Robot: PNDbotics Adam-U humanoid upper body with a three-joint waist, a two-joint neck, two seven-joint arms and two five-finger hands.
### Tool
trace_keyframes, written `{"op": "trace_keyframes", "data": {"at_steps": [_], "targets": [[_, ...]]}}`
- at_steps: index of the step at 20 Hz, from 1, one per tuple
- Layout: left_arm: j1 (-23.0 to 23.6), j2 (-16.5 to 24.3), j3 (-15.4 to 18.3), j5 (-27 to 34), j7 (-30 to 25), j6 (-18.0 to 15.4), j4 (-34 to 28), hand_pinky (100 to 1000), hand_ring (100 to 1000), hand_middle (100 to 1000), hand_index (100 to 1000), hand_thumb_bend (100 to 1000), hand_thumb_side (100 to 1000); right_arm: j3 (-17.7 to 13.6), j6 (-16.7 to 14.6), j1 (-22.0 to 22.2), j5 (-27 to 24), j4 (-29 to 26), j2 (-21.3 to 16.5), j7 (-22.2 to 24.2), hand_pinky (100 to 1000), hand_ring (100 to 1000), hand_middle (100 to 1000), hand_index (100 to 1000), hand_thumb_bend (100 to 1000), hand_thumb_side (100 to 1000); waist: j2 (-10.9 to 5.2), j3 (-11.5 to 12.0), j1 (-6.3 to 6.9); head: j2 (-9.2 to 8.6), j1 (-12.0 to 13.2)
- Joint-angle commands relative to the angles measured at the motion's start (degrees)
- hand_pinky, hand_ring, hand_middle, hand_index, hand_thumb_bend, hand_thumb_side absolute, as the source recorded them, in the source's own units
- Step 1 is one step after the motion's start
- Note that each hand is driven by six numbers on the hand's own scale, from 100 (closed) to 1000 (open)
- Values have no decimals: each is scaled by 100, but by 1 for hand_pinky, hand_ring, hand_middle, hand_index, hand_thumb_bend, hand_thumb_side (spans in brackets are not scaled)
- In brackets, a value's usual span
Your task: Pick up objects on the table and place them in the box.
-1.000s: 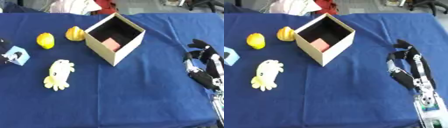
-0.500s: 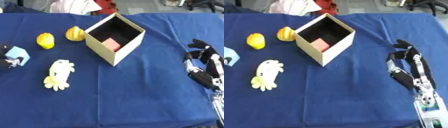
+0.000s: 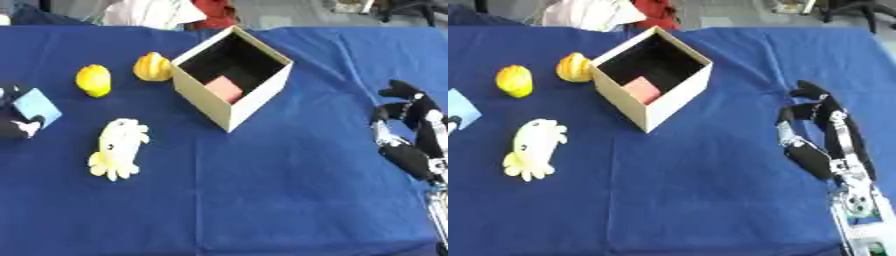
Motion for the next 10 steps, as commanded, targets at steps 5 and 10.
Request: {"op": "trace_keyframes", "data": {"at_steps": [5,10], "targets": [[-104,311,57,189,127,-64,-641,793,574,565,803,123,147,-20,11,-39,-24,-72,-107,-2,697,669,753,889,100,321,-168,-12,67,-61,-9],[-505,440,-173,397,-12,-111,-1269,784,565,557,801,139,157,5,7,-34,-43,-67,-114,19,696,669,753,889,100,322,-190,-25,68,-49,-5]]}}
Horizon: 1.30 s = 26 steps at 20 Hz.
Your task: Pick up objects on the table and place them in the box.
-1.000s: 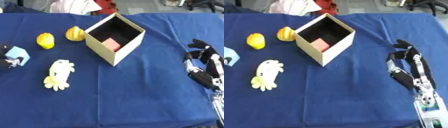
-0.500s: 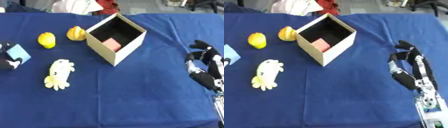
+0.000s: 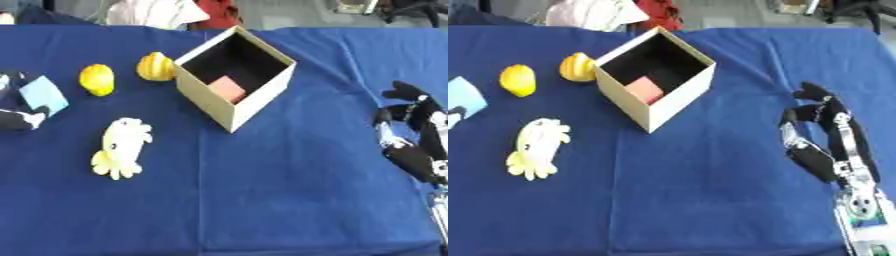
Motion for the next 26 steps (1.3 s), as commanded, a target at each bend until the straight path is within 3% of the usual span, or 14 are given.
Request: {"op": "trace_keyframes", "data": {"at_steps": [1,4,9,19,26], "targets": [[-377,254,-183,124,-138,-43,-410,782,566,558,802,146,158,13,2,-34,-41,-67,-113,24,696,669,753,889,100,322,-187,-21,66,-43,9],[-862,84,-533,54,-372,-129,-456,781,574,569,804,163,164,44,-4,-24,-55,-58,-107,55,696,669,753,890,100,320,-231,-61,50,-21,47],[-1633,-579,-1027,-163,-631,-393,-80,786,579,581,806,140,182,111,-18,-19,-86,-31,-90,122,697,669,753,889,100,316,-295,-228,8,-7,141],[-2376,-1641,-1395,-938,-308,-859,1072,791,615,622,832,162,181,241,-42,-57,-199,9,-109,247,696,669,753,889,100,313,-260,-688,-35,-57,374],[-2448,-1968,-1450,-1507,103,-1094,1500,813,670,708,888,257,425,272,-45,-76,-254,18,-103,288,696,669,753,889,100,310,-229,-823,-49,-99,404]]}}
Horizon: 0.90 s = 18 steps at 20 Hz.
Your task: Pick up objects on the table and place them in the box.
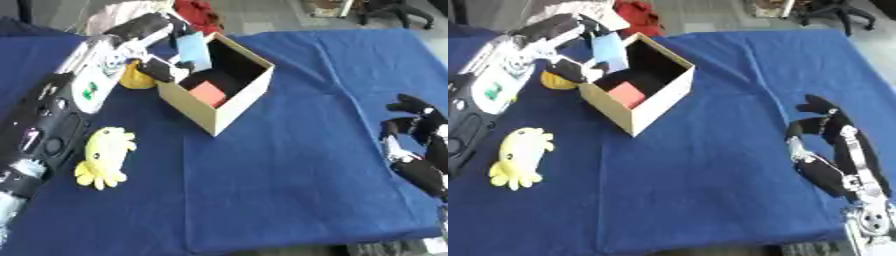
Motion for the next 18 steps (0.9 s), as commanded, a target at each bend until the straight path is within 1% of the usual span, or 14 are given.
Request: {"op": "trace_keyframes", "data": {"at_steps": [1,2,5,6,7,8,10,11,12,13,15,18], "targets": [[-132,2,16,-183,195,-59,27,816,676,717,894,269,452,-12,-10,-66,-60,-54,-103,14,696,669,753,889,100,309,-110,-13,-44,-72,9],[-124,5,19,-203,243,-62,23,817,677,718,894,270,458,-13,-9,-66,-60,-54,-103,14,696,669,753,889,100,309,-108,-13,-42,-75,6],[-86,45,38,-142,307,-46,-30,825,687,748,912,295,568,-25,-7,-69,-57,-58,-104,5,696,669,753,889,100,309,-97,15,-29,-91,-18],[-81,61,38,-109,296,-43,-60,826,689,752,915,303,585,-26,-6,-69,-56,-59,-106,4,696,669,753,889,100,309,-93,25,-25,-96,-21],[-76,79,33,-75,275,-46,-99,828,693,763,922,317,626,-26,-6,-72,-55,-60,-104,6,696,669,753,889,100,310,-90,35,-21,-103,-20],[-65,102,33,-31,253,-49,-152,827,691,761,920,315,626,-24,-8,-75,-53,-62,-99,9,696,669,753,889,100,310,-89,42,-18,-110,-23],[-21,198,33,101,225,-62,-365,824,673,727,890,281,564,-34,-9,-78,-46,-66,-92,7,696,669,753,889,100,310,-81,62,-12,-125,-60],[15,285,17,191,169,-82,-533,822,666,709,877,265,513,-50,-5,-78,-39,-65,-96,-3,696,669,753,888,100,309,-73,82,-6,-133,-79],[60,393,-1,287,74,-108,-738,821,665,707,877,264,498,-66,0,-79,-30,-64,-101,-18,696,669,753,888,100,309,-64,101,0,-143,-94],[116,528,-22,389,-57,-141,-970,818,666,702,874,255,441,-82,5,-79,-23,-62,-112,-34,696,669,753,888,100,310,-54,129,12,-151,-118],[291,903,-38,627,-372,-197,-1509,816,668,701,872,258,431,-112,13,-81,-7,-61,-129,-65,696,669,753,888,100,313,-34,187,43,-162,-170],[678,1549,-40,1006,-794,-130,-2225,812,675,707,873,285,423,-140,16,-83,15,-71,-149,-93,696,669,753,887,100,315,-10,252,94,-170,-251]]}}
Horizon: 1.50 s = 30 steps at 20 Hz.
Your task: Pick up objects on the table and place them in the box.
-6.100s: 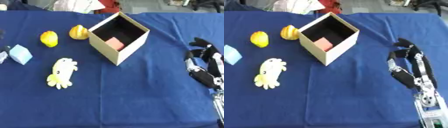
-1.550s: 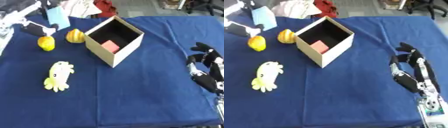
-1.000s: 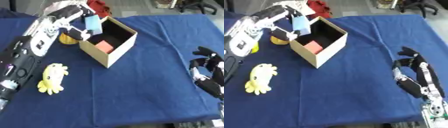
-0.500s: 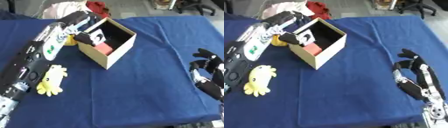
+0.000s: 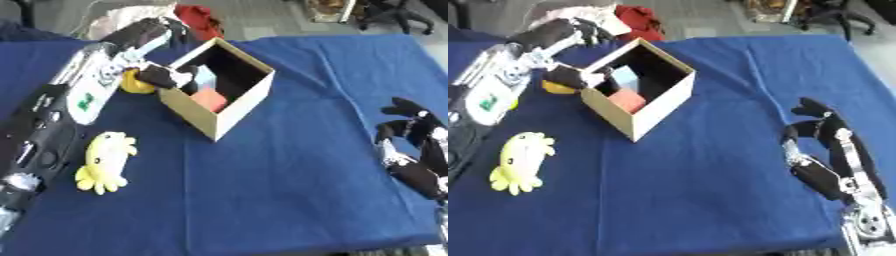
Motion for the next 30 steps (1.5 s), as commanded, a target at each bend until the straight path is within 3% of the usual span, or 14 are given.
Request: {"op": "trace_keyframes", "data": {"at_steps": [1,7,11,15,16,24,28,30], "targets": [[227,798,31,355,-390,62,-798,810,678,710,872,298,420,-72,1,-51,18,-76,-152,-46,696,669,752,887,100,317,-8,37,106,-83,-78],[1281,1701,8,594,-839,230,-1678,810,700,739,884,356,477,-105,8,-76,39,-100,-168,-77,696,669,752,887,100,319,46,132,149,-112,-153],[1720,1796,-50,508,-972,352,-1652,811,716,757,890,390,483,-107,9,-80,41,-105,-165,-78,696,669,753,887,100,319,54,171,147,-124,-163],[1898,1721,-252,240,-1172,244,-1438,816,732,772,898,453,457,-105,8,-88,46,-103,-152,-68,696,669,753,887,100,320,43,165,136,-133,-154],[1932,1700,-287,177,-1225,208,-1382,816,734,775,899,430,481,-108,9,-86,47,-102,-151,-70,696,669,753,887,100,318,42,164,134,-138,-146],[2073,1470,-258,-599,-948,121,-982,805,742,791,905,470,358,-110,7,-86,46,-97,-144,-66,696,669,753,887,100,318,39,184,135,-147,-110],[2056,1383,-285,-788,-810,65,-862,779,695,745,876,417,146,-111,9,-88,48,-92,-143,-63,696,669,753,887,100,317,38,182,129,-146,7],[2044,1367,-267,-801,-726,70,-867,758,650,697,847,365,132,-114,10,-88,50,-90,-144,-65,696,669,753,887,100,316,37,182,128,-145,51]]}}
